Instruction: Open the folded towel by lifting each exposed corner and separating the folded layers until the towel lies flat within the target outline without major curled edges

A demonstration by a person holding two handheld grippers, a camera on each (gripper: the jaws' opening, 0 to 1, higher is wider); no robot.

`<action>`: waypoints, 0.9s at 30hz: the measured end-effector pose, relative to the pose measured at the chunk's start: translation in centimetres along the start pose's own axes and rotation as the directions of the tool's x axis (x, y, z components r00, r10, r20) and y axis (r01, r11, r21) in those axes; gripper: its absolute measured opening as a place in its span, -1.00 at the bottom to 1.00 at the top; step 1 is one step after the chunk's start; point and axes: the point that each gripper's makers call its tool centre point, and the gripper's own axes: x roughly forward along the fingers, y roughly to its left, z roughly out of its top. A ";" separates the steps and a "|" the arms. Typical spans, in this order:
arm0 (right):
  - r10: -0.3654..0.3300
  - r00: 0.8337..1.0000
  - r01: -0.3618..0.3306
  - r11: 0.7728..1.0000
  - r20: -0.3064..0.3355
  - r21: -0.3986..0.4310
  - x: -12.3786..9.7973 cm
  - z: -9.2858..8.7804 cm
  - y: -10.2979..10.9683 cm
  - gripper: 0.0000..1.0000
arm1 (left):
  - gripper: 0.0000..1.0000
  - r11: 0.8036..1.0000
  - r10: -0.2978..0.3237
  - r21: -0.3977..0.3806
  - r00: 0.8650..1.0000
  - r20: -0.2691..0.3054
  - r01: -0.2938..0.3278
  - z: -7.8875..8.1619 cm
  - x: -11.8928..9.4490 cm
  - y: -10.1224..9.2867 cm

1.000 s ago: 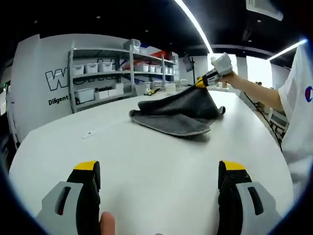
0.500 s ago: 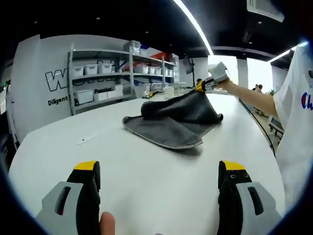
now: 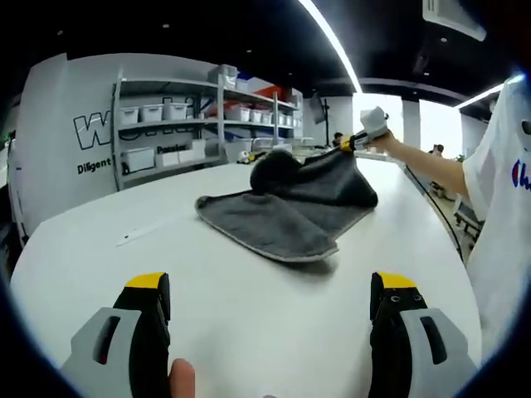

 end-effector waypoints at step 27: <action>-0.126 0.949 0.166 0.979 -0.289 0.119 -0.2 -16.3 -7.2 -1.00 | 0.99 1.000 -0.031 -0.004 0.999 -0.024 0.031 0.4 2.9 0.2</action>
